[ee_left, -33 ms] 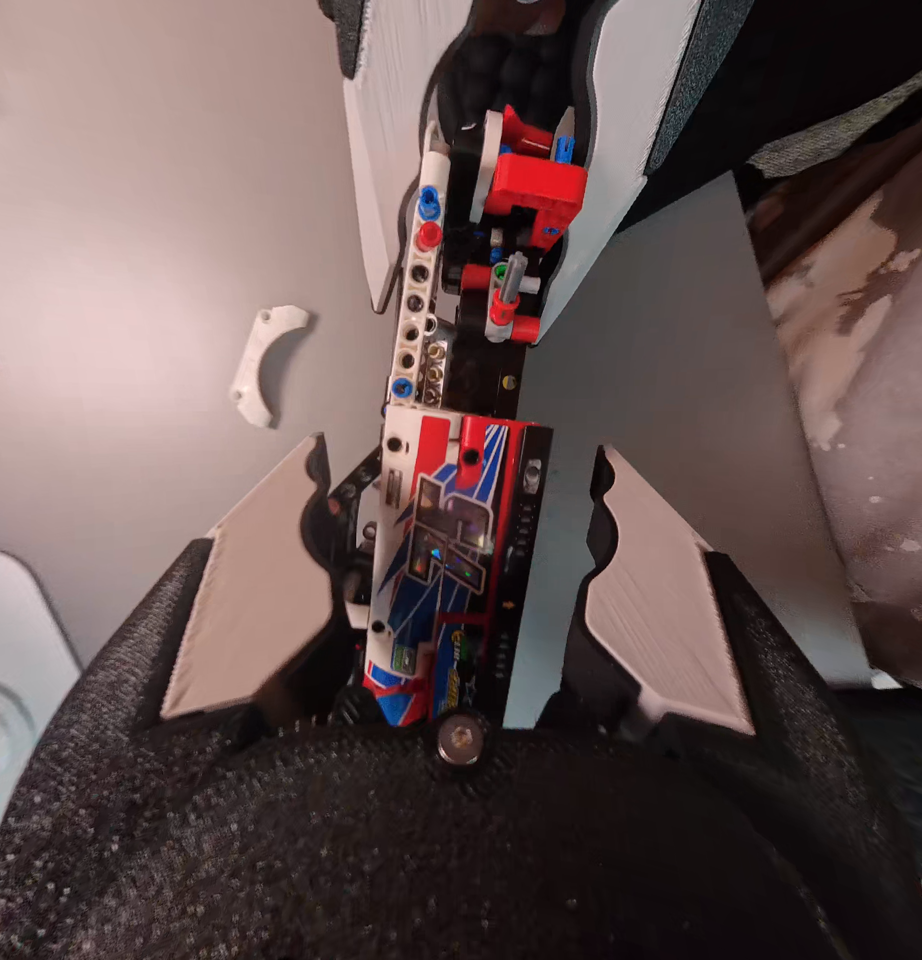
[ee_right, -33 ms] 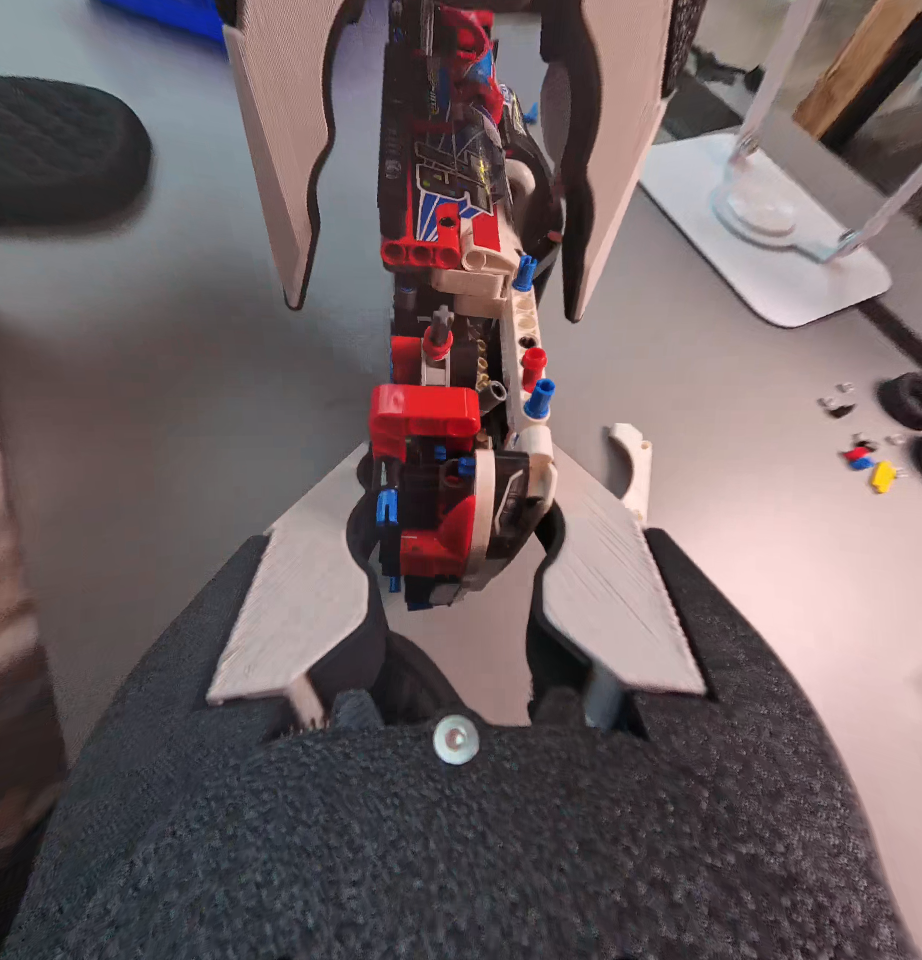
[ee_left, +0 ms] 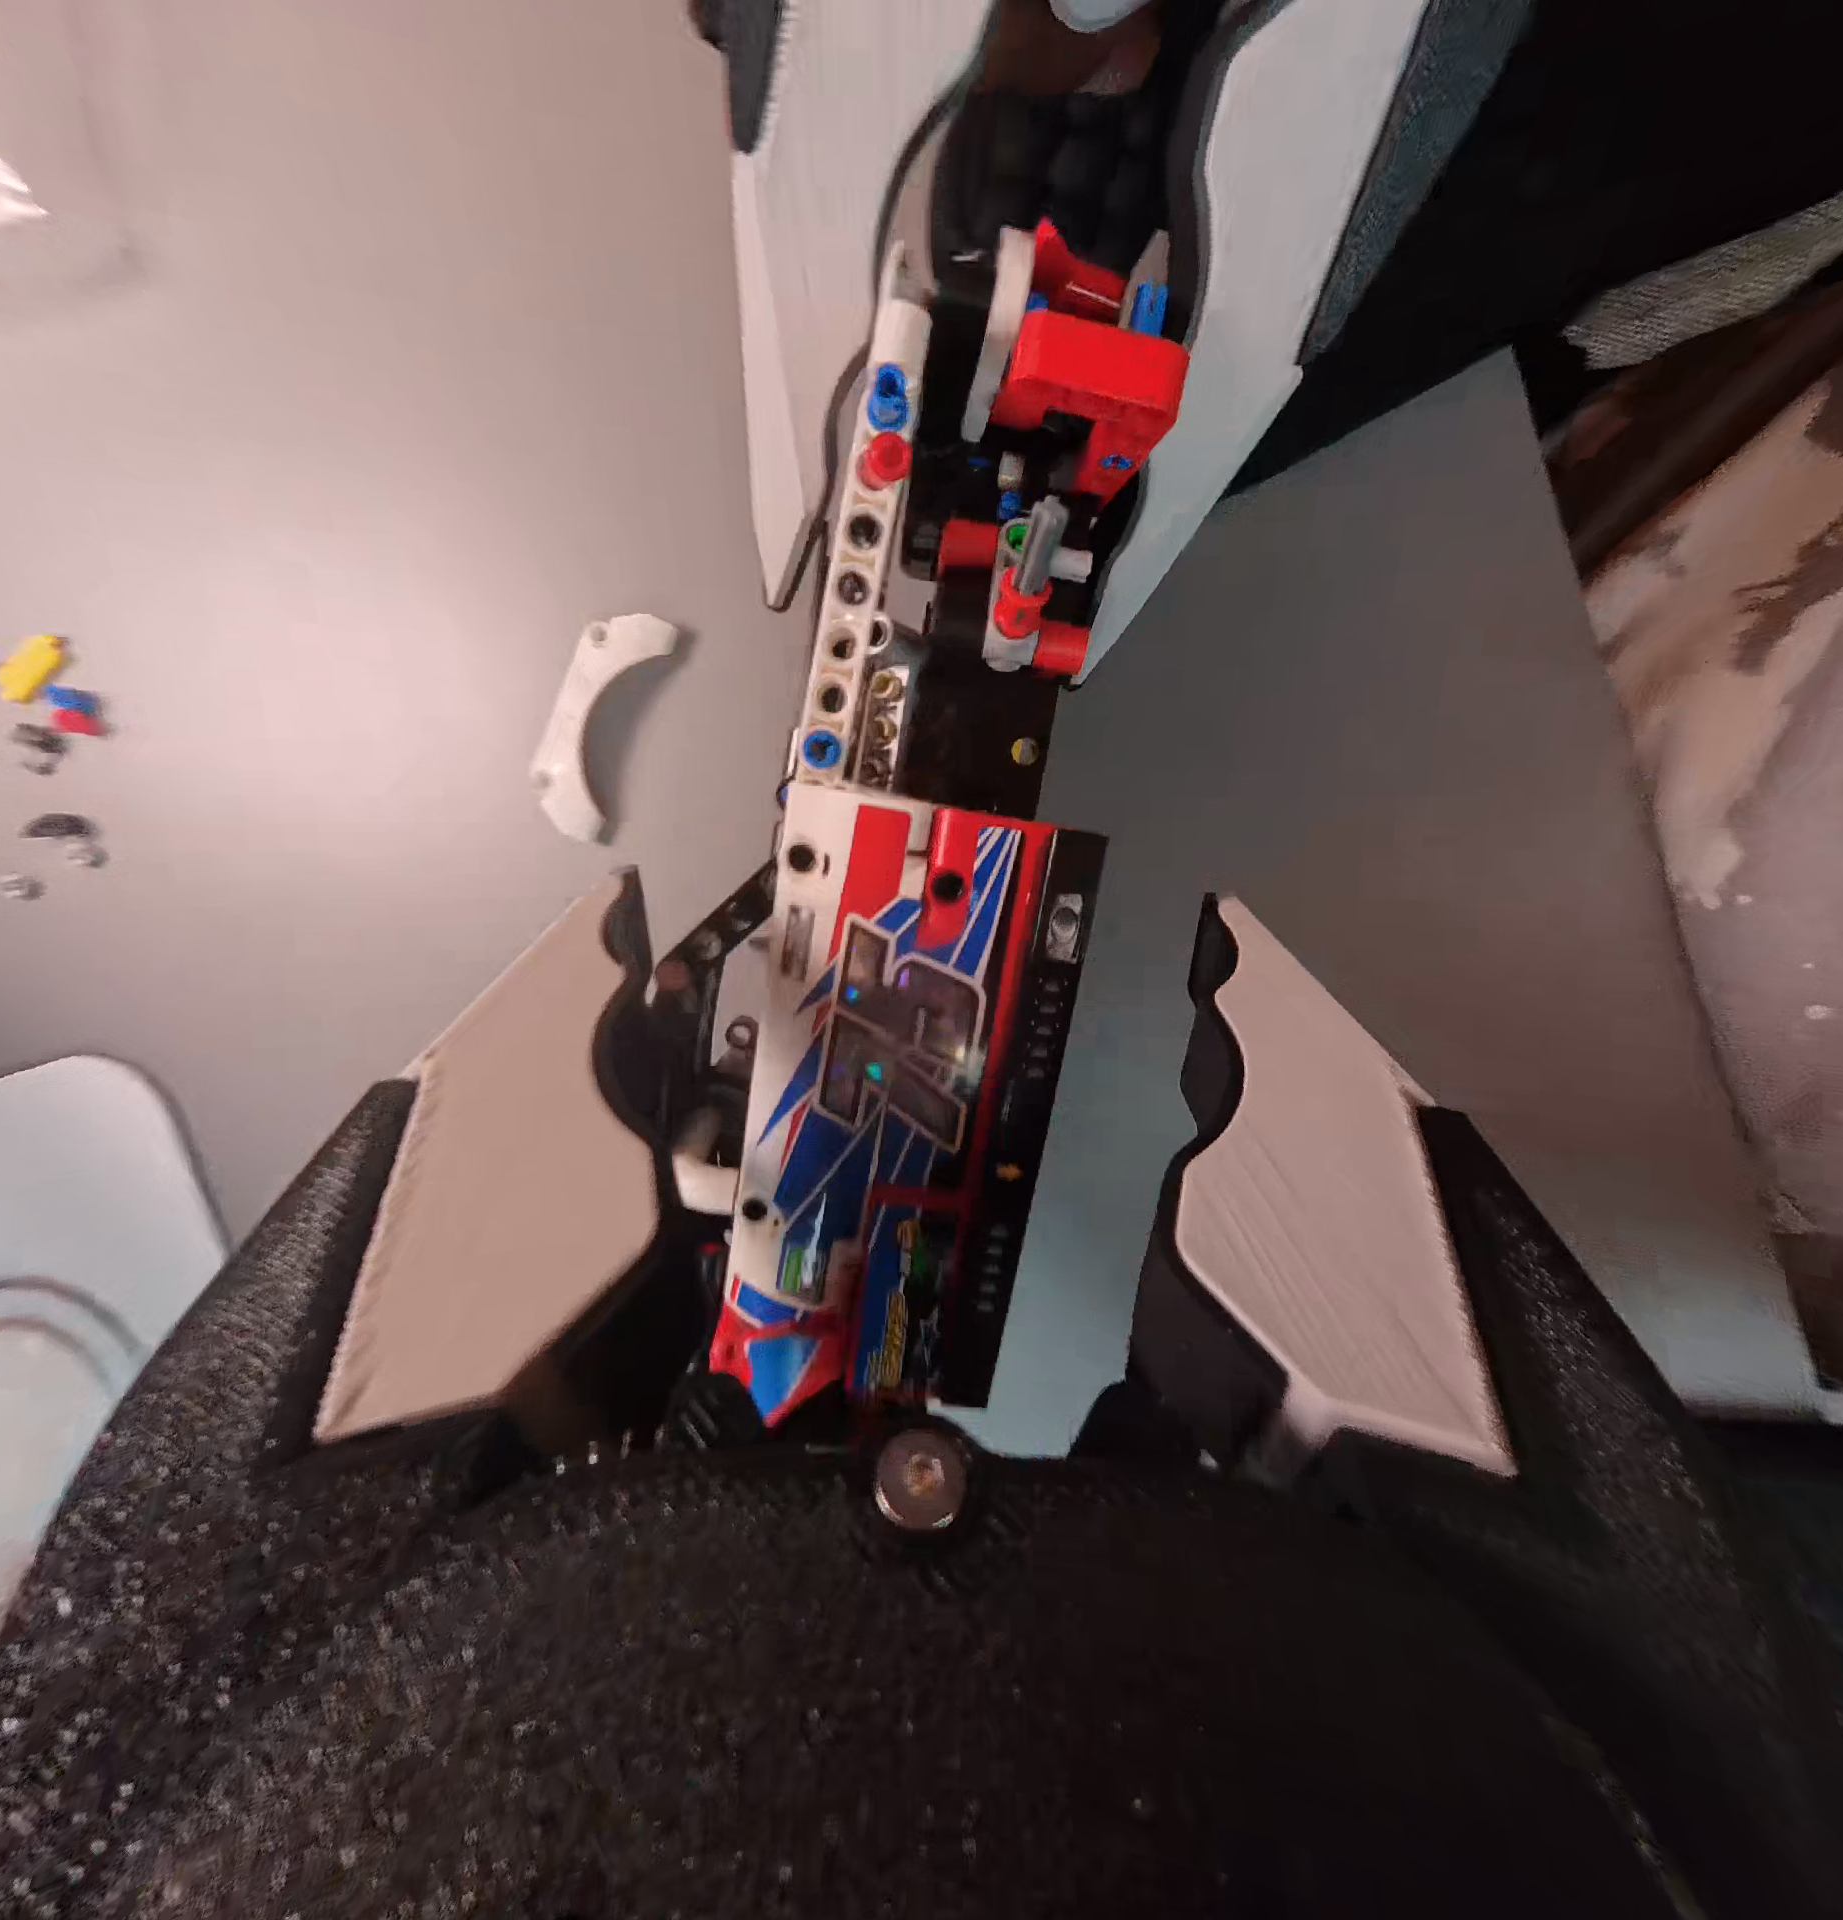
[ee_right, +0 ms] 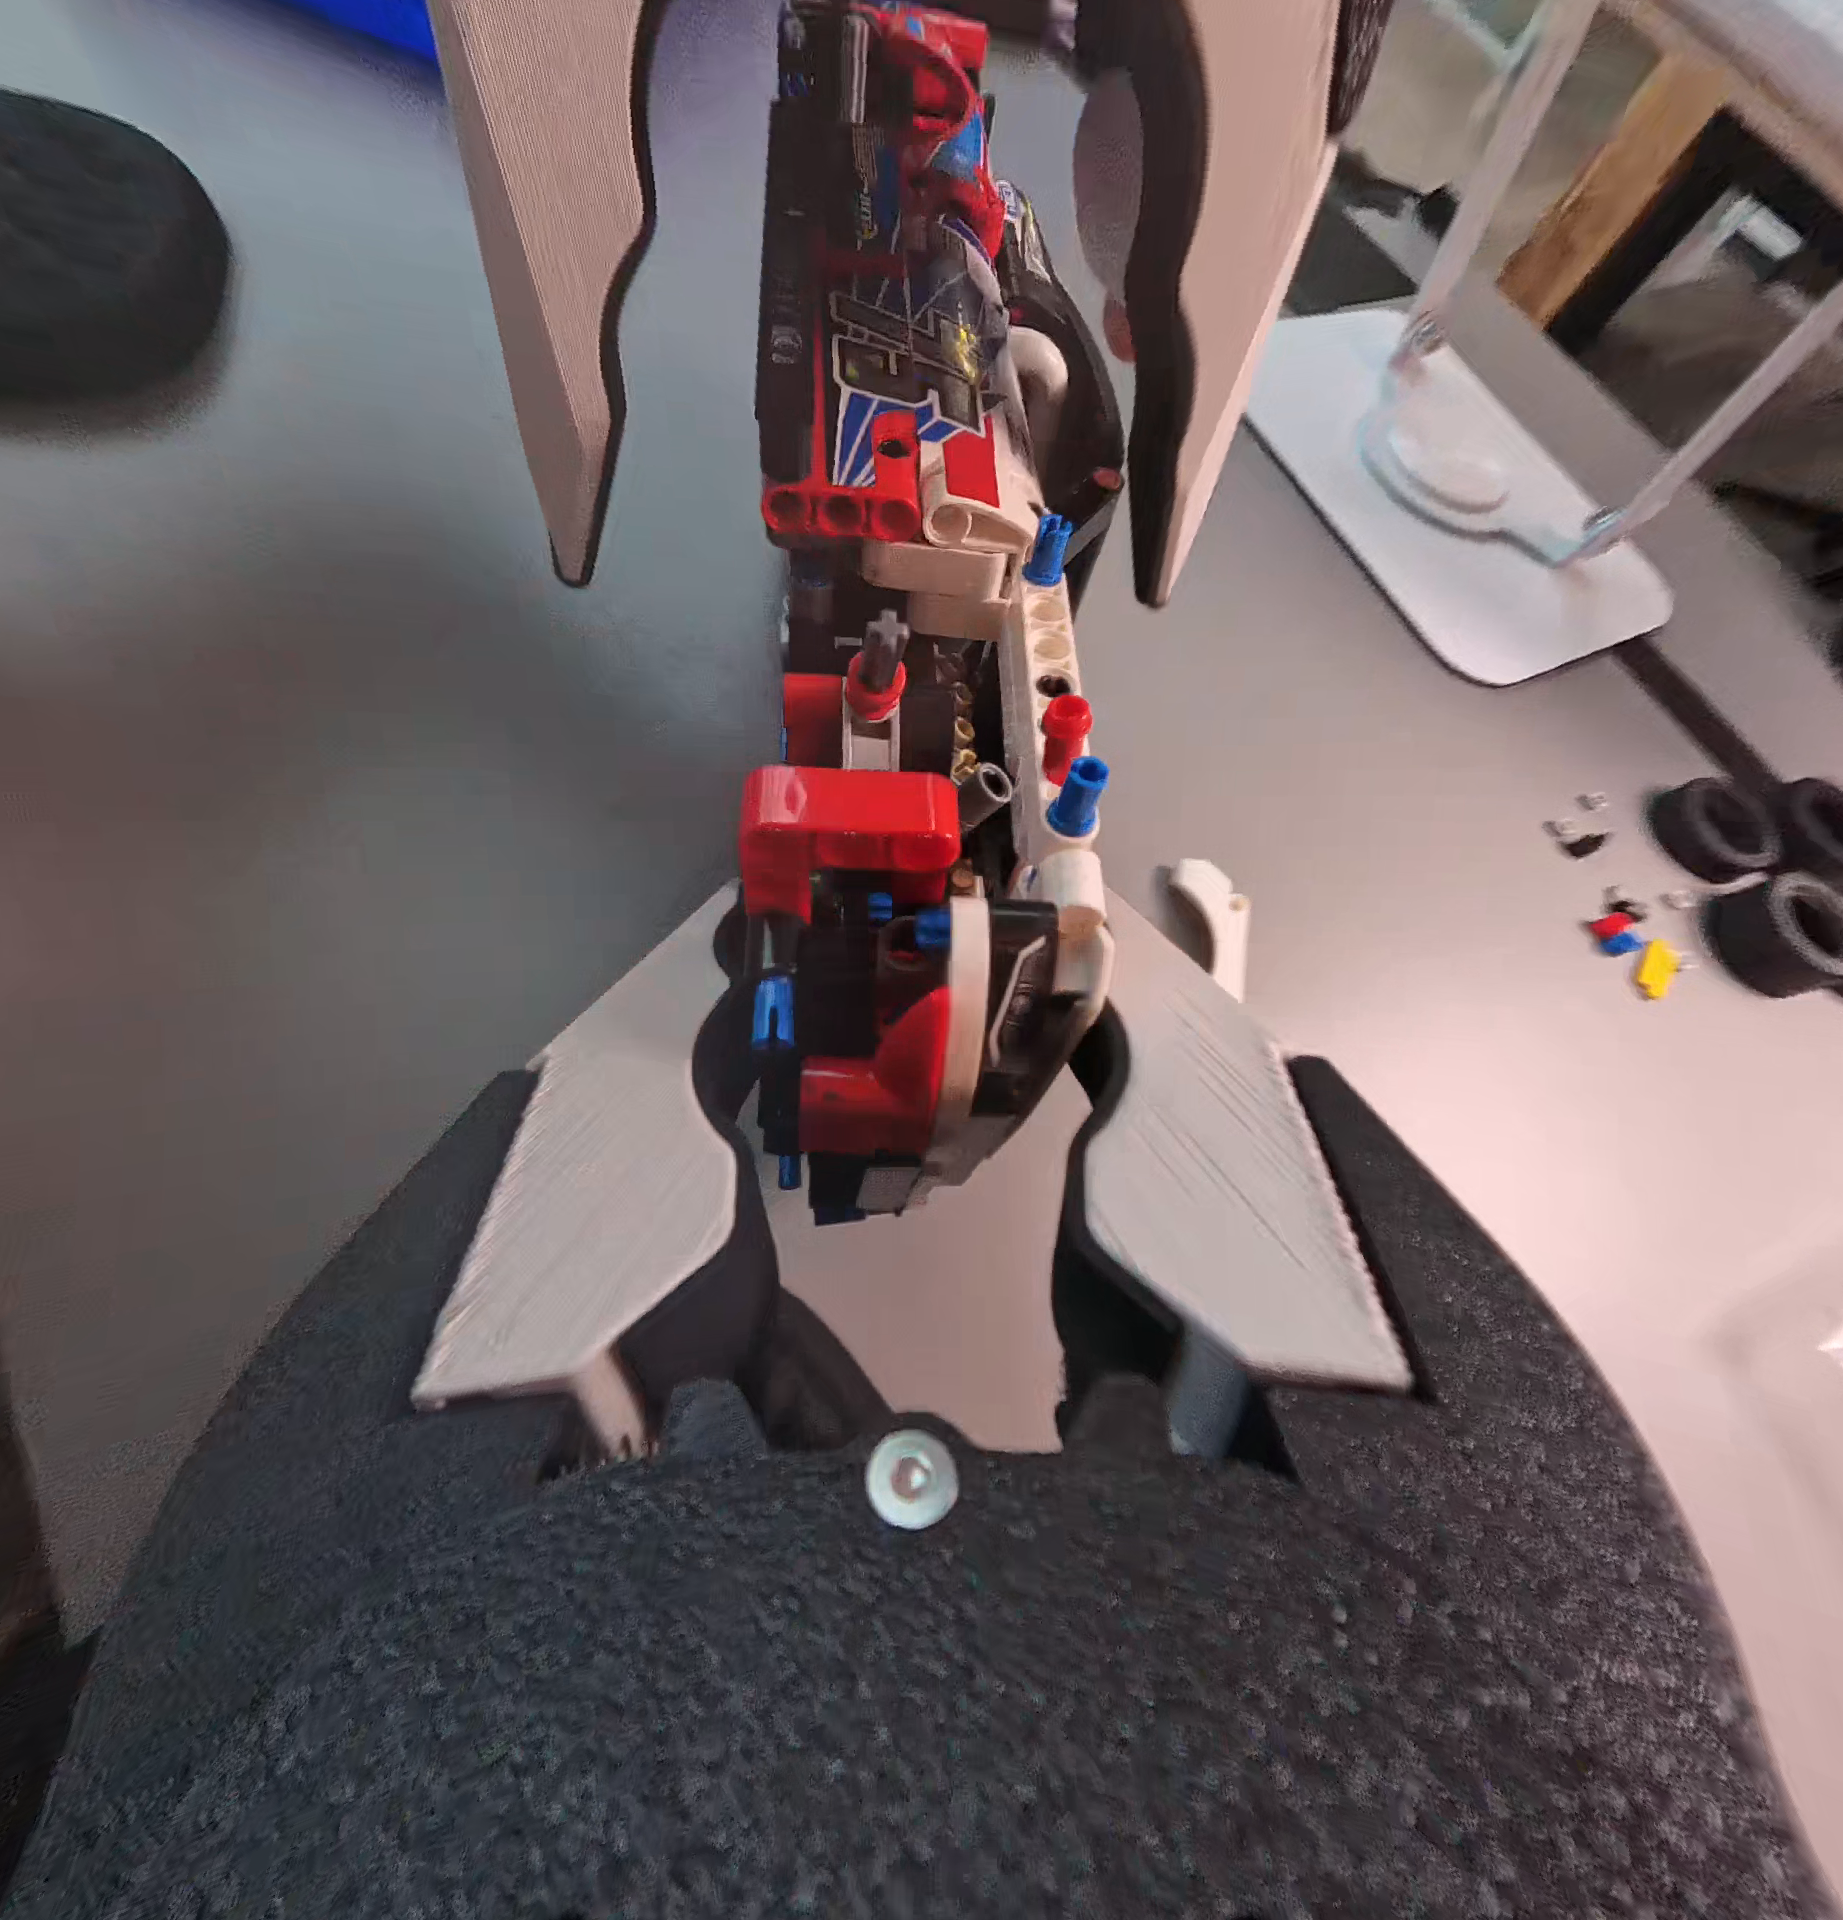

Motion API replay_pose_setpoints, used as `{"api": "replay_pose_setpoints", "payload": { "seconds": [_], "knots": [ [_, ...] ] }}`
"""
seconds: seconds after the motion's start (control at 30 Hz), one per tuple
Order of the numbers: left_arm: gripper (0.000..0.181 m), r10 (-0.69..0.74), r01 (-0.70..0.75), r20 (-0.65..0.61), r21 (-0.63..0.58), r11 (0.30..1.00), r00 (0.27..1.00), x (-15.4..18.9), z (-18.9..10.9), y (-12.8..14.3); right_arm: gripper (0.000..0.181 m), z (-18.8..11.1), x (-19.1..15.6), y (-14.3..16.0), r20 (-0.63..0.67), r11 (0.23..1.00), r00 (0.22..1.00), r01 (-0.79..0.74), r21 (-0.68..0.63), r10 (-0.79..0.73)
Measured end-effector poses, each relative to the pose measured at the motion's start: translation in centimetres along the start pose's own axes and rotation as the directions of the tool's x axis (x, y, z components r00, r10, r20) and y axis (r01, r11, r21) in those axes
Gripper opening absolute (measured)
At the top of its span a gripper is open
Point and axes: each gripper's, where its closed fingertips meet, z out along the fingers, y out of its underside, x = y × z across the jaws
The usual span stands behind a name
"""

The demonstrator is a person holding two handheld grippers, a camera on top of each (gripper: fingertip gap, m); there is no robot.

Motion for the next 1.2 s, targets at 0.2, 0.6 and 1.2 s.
{"api": "replay_pose_setpoints", "payload": {
  "seconds": [0.2,0.6,1.2],
  "knots": [
    [0.096,-0.051,0.005,0.329,0.137,0.991,0.943,-2.3,-4.9,2.5,0.057,0.5,2.0,-1.1,-0.344,0.952,0.888,0.285,-0.113,-0.307],
    [0.078,-0.213,0.108,0.539,0.220,0.969,0.815,-2.1,0.6,12.4,0.067,7.4,-2.2,-1.0,-0.342,0.651,0.555,0.621,-0.436,-0.758],
    [0.073,-0.414,0.251,0.423,0.389,0.887,0.806,-3.4,1.1,12.9,0.084,3.8,-7.9,-1.1,-0.016,0.892,0.926,0.358,-0.278,-0.377]
  ]
}}
